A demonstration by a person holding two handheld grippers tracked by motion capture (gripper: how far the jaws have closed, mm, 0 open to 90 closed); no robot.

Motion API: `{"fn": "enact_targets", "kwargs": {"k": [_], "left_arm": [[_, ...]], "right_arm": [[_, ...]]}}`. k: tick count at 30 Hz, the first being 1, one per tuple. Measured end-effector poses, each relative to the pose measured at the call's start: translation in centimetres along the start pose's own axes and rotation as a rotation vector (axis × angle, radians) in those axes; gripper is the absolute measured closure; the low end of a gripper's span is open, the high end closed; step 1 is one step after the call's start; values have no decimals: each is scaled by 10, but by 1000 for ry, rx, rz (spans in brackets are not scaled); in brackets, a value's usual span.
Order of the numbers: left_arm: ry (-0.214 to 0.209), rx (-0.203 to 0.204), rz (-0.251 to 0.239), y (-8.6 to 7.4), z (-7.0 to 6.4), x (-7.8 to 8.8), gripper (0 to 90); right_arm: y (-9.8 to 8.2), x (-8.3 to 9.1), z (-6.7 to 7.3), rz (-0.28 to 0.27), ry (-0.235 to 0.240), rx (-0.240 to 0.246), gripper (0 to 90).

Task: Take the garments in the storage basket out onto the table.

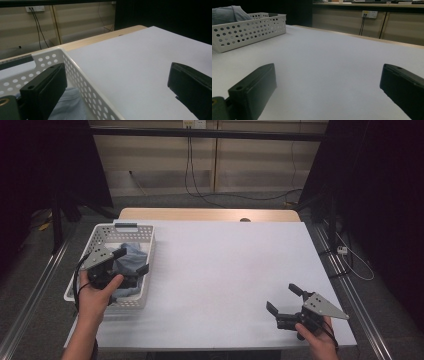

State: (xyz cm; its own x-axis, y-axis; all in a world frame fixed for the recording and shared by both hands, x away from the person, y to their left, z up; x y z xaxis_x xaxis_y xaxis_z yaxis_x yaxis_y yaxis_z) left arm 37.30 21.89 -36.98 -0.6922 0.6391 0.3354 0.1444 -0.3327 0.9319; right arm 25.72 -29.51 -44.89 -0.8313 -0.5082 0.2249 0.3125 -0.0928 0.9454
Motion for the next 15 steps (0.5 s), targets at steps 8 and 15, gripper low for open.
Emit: {"fn": "enact_targets", "kwargs": {"k": [8, 15], "left_arm": [[7, 6, 19, 4, 13, -3, 26], [13, 3, 34, 8, 22, -5, 27]], "right_arm": [[0, 0, 1, 2, 5, -1, 6], [0, 0, 1, 3, 8, 0, 6]]}}
Point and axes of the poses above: each handheld gripper's, and its own axes: x roughly backward along the jaws, y roughly out of its top, z roughly to its left, the point moved 1 cm from there along -x, roughly forward along the jaws, and after that the axes turned 12 degrees about -x, right-handed, at the moved point
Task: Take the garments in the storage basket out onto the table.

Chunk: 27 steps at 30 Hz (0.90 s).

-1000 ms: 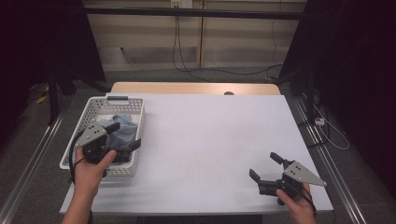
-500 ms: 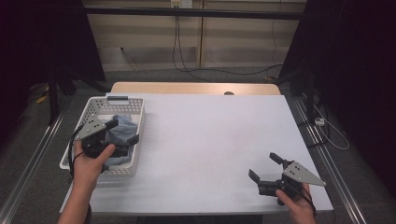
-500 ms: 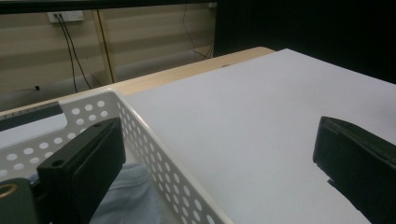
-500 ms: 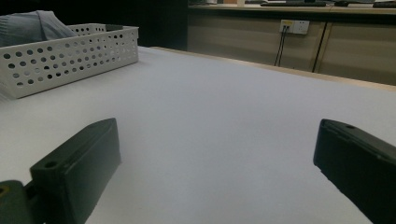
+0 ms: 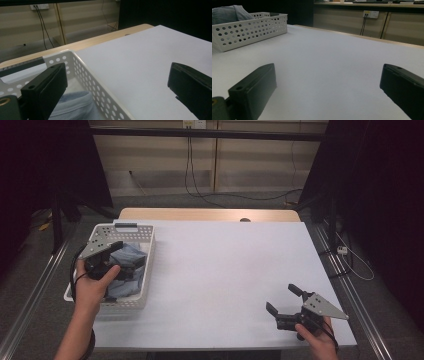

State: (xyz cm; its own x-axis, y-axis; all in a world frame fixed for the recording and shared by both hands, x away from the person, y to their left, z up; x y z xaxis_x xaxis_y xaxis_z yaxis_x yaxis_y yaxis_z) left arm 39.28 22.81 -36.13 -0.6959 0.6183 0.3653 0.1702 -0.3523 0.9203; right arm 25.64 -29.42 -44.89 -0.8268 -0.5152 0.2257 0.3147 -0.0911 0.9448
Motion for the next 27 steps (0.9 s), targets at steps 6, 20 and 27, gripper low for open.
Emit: {"fn": "enact_targets", "kwargs": {"k": [6, 20, 27], "left_arm": [[6, 8, 13, 2, 8, -2, 27], [27, 19, 51, -2, 23, -7, 28], [41, 17, 92, -8, 33, -10, 28]], "right_arm": [[0, 0, 0, 5, -1, 3, 6], [-1, 0, 0, 7, 2, 7, 7], [-1, 0, 0, 7, 4, 5, 7]]}}
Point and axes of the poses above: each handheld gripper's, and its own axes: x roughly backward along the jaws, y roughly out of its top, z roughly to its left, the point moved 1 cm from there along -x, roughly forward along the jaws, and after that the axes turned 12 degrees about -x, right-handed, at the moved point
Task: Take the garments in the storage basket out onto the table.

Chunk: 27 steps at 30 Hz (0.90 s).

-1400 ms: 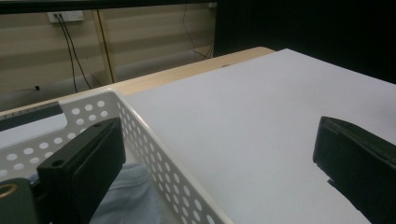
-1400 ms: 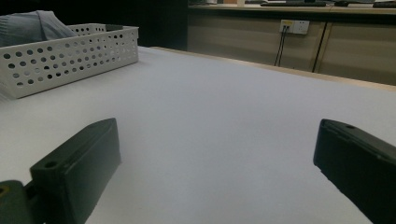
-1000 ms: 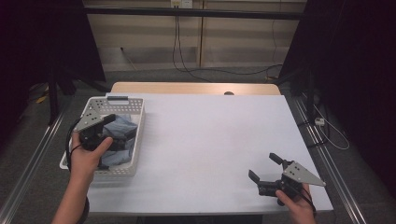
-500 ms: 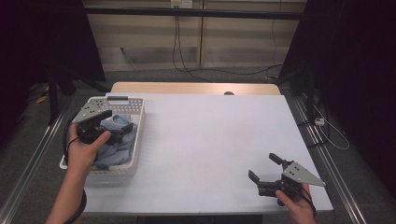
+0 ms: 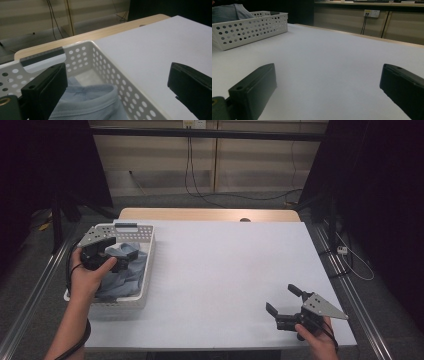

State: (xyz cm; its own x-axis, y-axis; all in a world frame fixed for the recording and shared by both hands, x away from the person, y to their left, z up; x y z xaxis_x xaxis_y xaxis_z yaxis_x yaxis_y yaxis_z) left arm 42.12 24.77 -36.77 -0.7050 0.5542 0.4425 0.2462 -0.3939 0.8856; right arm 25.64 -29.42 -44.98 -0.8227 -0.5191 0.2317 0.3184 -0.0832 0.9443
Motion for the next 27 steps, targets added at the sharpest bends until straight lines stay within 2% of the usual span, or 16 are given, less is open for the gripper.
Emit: {"fn": "enact_targets", "kwargs": {"k": [7, 8, 11, 20, 27], "left_arm": [[6, 2, 24, -4, 6, -3, 29], [8, 14, 31, -4, 6, -4, 30], [7, 10, 31, -5, 8, -5, 30], [8, 38, 56, -12, 12, -9, 31], [19, 40, 72, -15, 16, -10, 35]], "right_arm": [[0, 0, 0, 3, -1, 0, 7], [0, 0, 0, 3, 0, -1, 7], [0, 0, 0, 3, 0, -1, 7], [0, 0, 0, 3, 1, 0, 8], [0, 0, 0, 2, 6, 1, 8]]}}
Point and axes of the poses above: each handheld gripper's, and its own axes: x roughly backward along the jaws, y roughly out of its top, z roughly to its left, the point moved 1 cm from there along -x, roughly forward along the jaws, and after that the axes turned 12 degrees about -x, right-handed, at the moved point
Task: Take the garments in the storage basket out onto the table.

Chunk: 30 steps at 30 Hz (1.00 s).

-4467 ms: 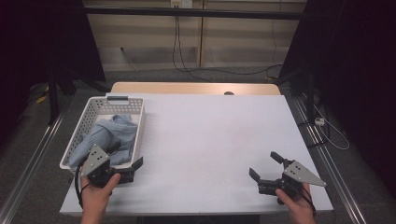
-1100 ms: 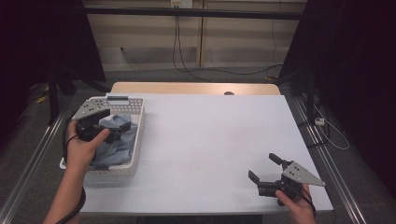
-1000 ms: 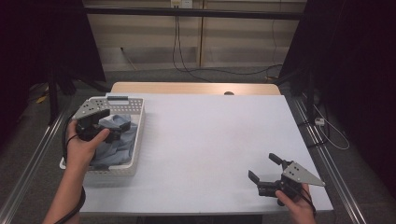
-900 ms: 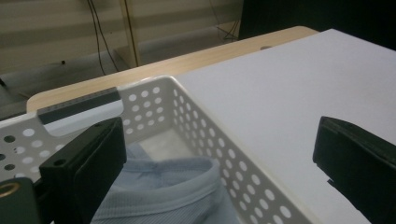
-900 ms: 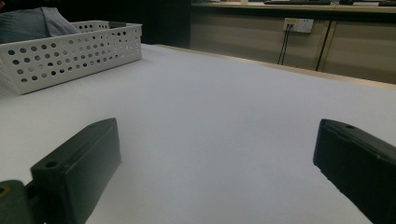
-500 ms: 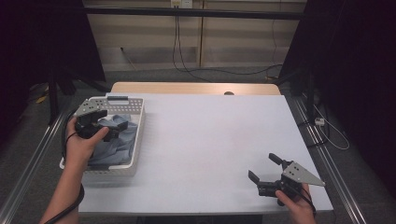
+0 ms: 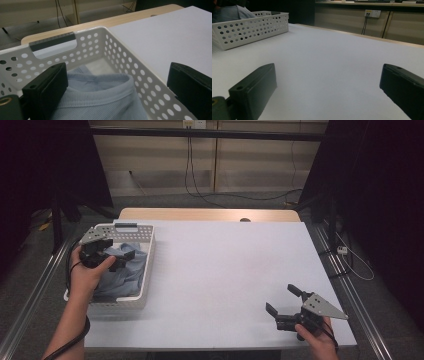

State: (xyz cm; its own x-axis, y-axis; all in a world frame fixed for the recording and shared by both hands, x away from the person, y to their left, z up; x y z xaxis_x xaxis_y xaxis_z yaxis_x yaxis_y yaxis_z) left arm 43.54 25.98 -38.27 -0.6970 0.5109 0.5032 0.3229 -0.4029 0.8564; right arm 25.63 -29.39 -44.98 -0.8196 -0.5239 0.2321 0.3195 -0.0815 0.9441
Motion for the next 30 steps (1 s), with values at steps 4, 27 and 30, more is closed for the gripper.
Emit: {"fn": "enact_targets", "kwargs": {"k": [4, 27, 30], "left_arm": [[5, -6, 7, -1, 2, 0, 35], [12, -16, 162, -20, 21, -10, 50], [-2, -13, 179, -25, 21, -13, 49]], "right_arm": [[0, 0, 0, 0, 1, 1, 8], [0, 0, 0, 5, 3, 1, 8], [-1, 0, 0, 7, -1, -2, 8]]}}
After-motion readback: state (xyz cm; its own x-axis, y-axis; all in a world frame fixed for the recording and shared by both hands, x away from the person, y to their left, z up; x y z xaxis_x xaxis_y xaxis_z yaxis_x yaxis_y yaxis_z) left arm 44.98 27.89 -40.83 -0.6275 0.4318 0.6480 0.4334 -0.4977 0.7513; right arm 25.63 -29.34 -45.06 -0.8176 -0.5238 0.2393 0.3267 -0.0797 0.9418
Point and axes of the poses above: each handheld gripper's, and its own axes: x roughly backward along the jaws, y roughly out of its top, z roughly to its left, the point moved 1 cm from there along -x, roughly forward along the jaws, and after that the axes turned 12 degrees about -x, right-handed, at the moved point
